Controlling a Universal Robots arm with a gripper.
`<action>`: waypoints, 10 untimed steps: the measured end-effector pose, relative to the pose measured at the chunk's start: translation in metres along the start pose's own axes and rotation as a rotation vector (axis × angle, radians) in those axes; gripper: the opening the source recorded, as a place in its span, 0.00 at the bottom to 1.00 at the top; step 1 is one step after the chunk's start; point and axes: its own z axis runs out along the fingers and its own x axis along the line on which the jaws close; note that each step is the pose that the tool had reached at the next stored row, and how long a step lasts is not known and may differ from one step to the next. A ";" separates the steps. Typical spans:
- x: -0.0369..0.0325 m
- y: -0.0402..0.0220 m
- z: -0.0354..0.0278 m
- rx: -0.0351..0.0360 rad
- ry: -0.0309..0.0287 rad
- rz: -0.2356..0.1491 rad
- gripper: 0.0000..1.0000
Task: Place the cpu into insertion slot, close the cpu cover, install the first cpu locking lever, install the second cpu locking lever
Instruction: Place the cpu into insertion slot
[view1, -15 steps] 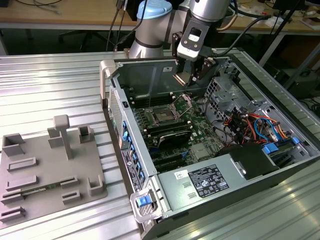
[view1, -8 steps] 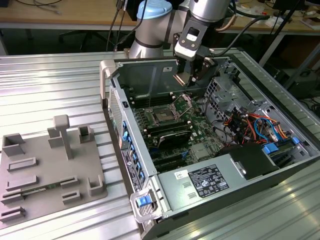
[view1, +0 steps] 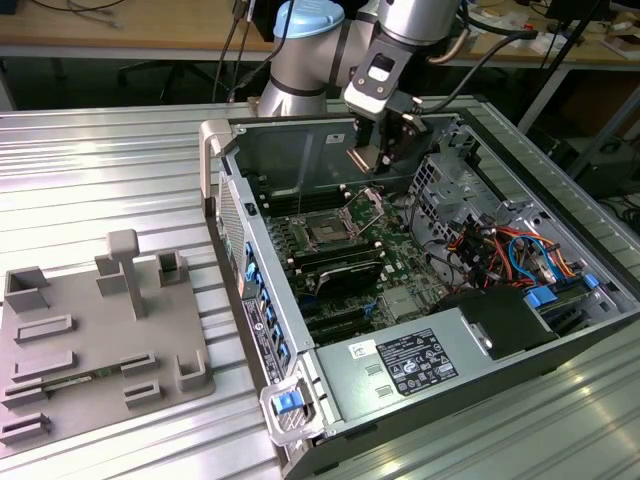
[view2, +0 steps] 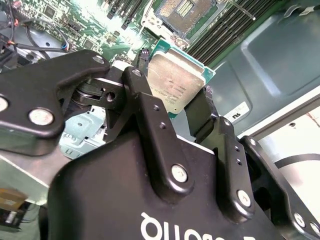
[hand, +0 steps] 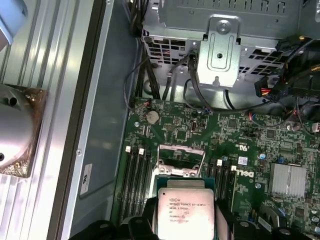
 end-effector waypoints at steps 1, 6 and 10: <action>0.0000 0.0000 0.0001 -0.0001 -0.0009 0.010 0.55; 0.0000 0.0000 0.0004 0.0000 -0.0042 0.049 0.55; 0.0000 0.0000 0.0006 0.0000 -0.0062 0.073 0.55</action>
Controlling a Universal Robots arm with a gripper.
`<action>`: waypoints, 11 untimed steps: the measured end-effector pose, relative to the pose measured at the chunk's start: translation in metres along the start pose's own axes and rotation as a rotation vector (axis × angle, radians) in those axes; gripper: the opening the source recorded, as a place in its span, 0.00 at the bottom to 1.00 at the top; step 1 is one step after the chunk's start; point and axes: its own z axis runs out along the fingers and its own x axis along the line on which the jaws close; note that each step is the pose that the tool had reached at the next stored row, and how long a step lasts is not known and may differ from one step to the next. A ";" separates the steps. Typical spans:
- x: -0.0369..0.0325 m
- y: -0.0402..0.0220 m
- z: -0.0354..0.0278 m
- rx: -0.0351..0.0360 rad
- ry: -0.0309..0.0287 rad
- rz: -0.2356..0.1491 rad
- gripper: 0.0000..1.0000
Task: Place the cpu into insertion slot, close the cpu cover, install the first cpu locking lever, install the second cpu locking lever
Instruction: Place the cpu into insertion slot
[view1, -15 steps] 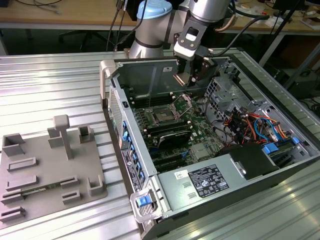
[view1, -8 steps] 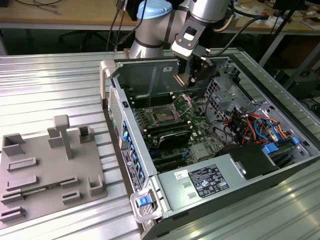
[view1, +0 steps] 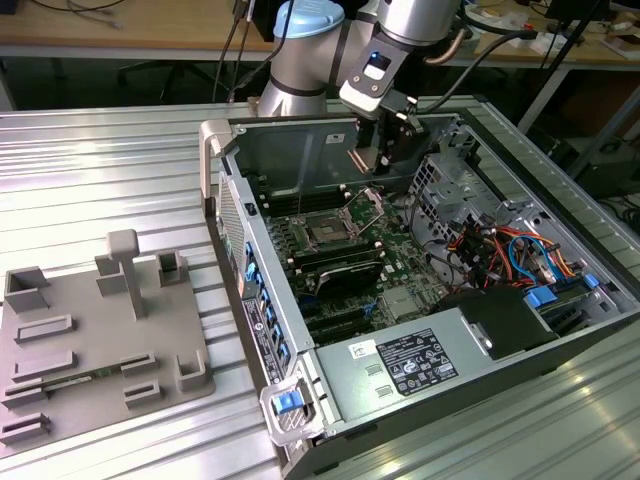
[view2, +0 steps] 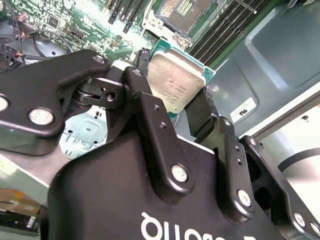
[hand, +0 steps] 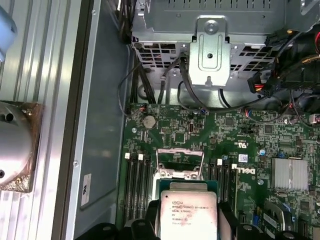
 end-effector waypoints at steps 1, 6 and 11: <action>0.0000 0.0000 0.0001 0.0001 -0.0006 0.007 0.55; 0.0000 -0.0001 0.0008 0.0010 -0.0043 0.050 0.55; 0.0000 -0.0002 0.0019 0.0024 -0.0079 0.092 0.55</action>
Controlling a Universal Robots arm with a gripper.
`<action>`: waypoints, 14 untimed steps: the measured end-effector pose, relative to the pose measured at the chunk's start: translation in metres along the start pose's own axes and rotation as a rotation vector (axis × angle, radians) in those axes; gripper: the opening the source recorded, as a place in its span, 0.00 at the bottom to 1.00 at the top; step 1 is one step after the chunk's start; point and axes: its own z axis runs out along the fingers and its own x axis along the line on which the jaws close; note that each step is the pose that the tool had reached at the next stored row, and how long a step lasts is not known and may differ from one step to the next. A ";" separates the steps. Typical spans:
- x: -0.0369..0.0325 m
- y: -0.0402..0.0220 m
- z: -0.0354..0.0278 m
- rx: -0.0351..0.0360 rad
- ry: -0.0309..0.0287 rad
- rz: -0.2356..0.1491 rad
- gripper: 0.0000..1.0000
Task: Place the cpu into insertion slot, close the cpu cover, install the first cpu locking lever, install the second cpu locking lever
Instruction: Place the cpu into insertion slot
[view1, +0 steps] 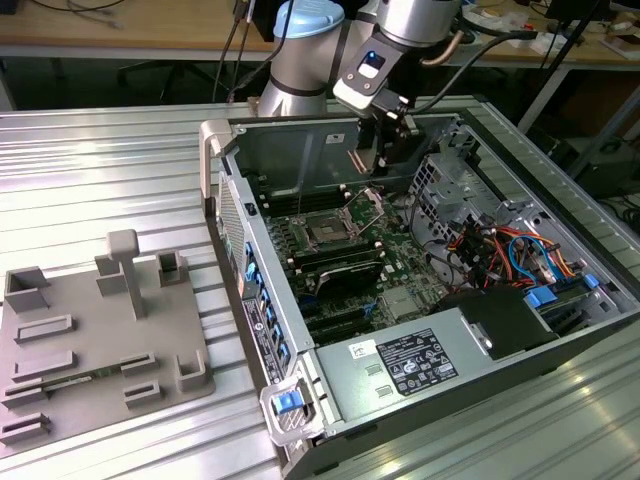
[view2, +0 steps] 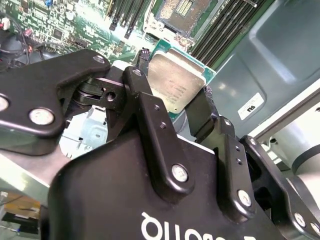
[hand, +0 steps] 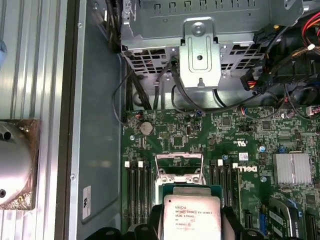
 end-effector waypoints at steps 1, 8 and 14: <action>0.0000 0.0000 0.0003 0.0001 -0.0005 0.006 0.55; -0.0001 -0.0001 0.0010 0.0003 -0.0023 0.017 0.55; -0.0002 -0.0002 0.0030 -0.0003 -0.0182 0.016 0.55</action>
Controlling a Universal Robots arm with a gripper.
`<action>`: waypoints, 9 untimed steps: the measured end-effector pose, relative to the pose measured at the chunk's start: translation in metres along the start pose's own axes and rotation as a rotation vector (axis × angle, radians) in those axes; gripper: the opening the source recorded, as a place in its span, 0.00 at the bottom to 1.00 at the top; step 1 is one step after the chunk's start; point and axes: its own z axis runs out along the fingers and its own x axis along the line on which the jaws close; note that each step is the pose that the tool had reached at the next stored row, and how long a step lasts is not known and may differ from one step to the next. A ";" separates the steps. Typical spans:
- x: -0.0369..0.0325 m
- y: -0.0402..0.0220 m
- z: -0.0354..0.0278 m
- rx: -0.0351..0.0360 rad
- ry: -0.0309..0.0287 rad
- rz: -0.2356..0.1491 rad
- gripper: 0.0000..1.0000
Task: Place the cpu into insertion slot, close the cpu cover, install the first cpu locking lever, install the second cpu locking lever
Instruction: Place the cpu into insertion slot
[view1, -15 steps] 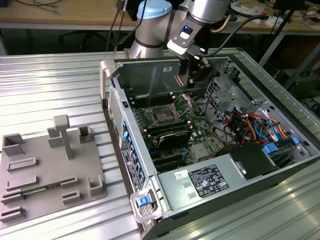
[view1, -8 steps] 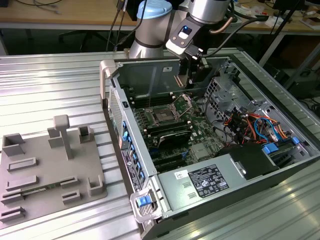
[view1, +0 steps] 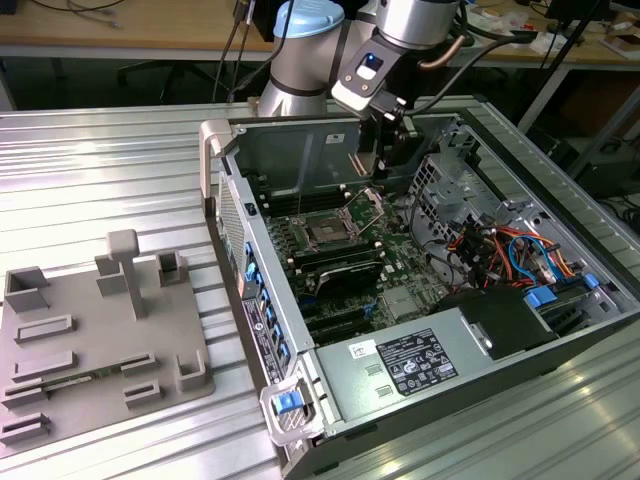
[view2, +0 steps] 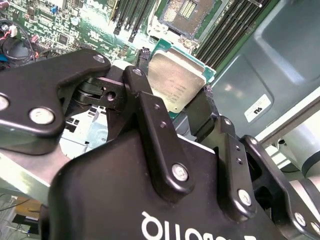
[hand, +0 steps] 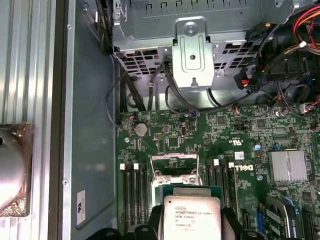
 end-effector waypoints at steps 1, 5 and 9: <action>0.0000 0.0000 0.0005 0.0001 -0.0001 0.000 0.55; -0.0005 -0.0003 0.0030 0.0022 -0.0003 0.000 0.55; -0.0006 -0.0004 0.0040 0.0030 -0.0005 0.000 0.55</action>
